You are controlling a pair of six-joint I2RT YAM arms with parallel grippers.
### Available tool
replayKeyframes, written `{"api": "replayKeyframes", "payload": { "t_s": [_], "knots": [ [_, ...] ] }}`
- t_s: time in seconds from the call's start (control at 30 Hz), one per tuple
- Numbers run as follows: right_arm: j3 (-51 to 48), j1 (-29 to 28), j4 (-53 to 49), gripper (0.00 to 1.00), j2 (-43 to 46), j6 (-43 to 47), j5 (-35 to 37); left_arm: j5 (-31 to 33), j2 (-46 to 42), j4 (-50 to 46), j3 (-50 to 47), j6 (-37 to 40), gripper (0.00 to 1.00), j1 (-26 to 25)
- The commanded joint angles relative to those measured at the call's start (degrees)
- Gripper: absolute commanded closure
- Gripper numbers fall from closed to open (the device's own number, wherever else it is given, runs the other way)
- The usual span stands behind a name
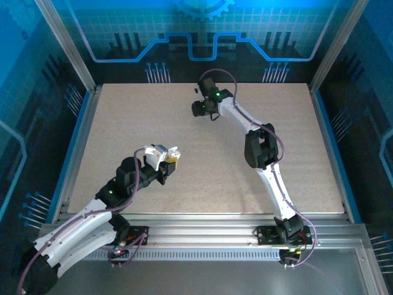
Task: Insert wireless bluetooth earbuds into charging case
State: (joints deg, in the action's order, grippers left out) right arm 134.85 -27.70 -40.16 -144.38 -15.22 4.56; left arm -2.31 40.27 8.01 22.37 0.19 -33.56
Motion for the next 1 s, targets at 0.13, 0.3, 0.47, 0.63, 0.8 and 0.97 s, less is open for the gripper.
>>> {"api": "replayKeyframes", "payload": {
  "t_s": [0.13,0.3,0.47,0.63,0.8,0.97],
  "knots": [
    [3.8,2.0,-0.2,0.49,-4.1,-0.5,-2.9,0.9,0.2,1.4,2.2,1.1,0.82,-0.4],
    [4.3,3.0,-0.5,0.50,-5.2,-0.4,-3.7,0.8,0.6,1.7,2.3,1.0,0.82,-0.3],
    [4.8,3.5,-2.2,0.53,-5.9,0.0,-2.9,0.5,1.6,2.2,2.5,1.0,0.82,-0.4],
    [4.3,3.7,-3.2,0.54,-5.9,0.7,-2.4,0.5,1.8,2.4,2.5,1.0,0.82,-0.3],
    [4.0,3.7,-4.5,0.57,-5.9,1.4,-0.9,0.5,1.9,2.5,2.4,1.0,0.82,-0.4],
    [3.5,3.8,-5.4,0.58,-5.6,2.4,0.6,0.4,2.1,2.8,2.5,1.0,0.82,-0.4]
  ]
}}
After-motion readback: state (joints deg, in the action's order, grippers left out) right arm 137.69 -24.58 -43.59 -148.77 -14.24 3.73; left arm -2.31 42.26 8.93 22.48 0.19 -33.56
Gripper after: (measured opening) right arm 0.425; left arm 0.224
